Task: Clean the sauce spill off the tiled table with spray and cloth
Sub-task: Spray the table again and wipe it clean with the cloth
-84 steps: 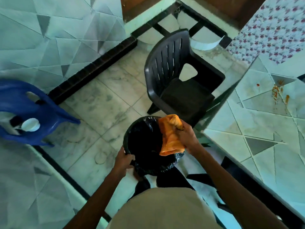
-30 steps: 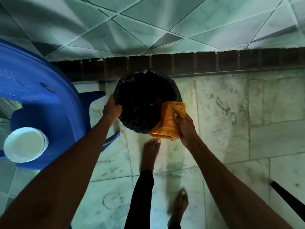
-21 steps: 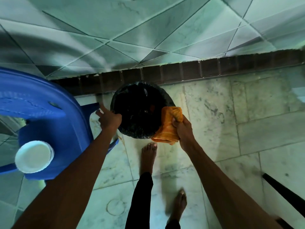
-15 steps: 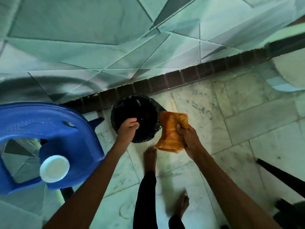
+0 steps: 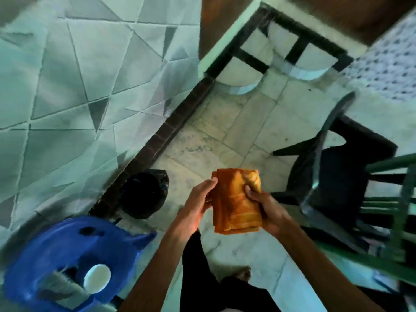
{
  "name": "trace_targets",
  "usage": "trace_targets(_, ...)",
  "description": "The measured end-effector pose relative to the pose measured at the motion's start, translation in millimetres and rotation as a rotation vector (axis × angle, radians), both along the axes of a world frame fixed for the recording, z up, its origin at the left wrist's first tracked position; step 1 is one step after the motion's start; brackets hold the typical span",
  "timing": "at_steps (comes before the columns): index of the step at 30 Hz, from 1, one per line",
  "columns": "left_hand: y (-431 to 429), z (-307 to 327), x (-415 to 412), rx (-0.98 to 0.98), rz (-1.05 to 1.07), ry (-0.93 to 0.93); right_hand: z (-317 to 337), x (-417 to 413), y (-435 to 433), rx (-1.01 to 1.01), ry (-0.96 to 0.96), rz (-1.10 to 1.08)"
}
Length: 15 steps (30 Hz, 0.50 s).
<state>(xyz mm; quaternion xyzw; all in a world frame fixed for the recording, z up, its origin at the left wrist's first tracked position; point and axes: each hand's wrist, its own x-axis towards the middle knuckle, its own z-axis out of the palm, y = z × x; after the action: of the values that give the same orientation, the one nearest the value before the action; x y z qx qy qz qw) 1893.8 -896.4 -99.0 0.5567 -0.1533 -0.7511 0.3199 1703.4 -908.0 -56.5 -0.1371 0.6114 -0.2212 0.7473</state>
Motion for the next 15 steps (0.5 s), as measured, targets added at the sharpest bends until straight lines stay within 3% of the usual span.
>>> trace_targets(6,66.8,81.8,-174.3,-0.234,-0.249,-0.104,67.7,-170.5,123.9,-0.149,0.14,-0.232)
trace_targets(15,163.9,124.3,-403.3,-0.446,-0.633,-0.14,109.9,-362.1,286.6,-0.315,0.344,-0.641)
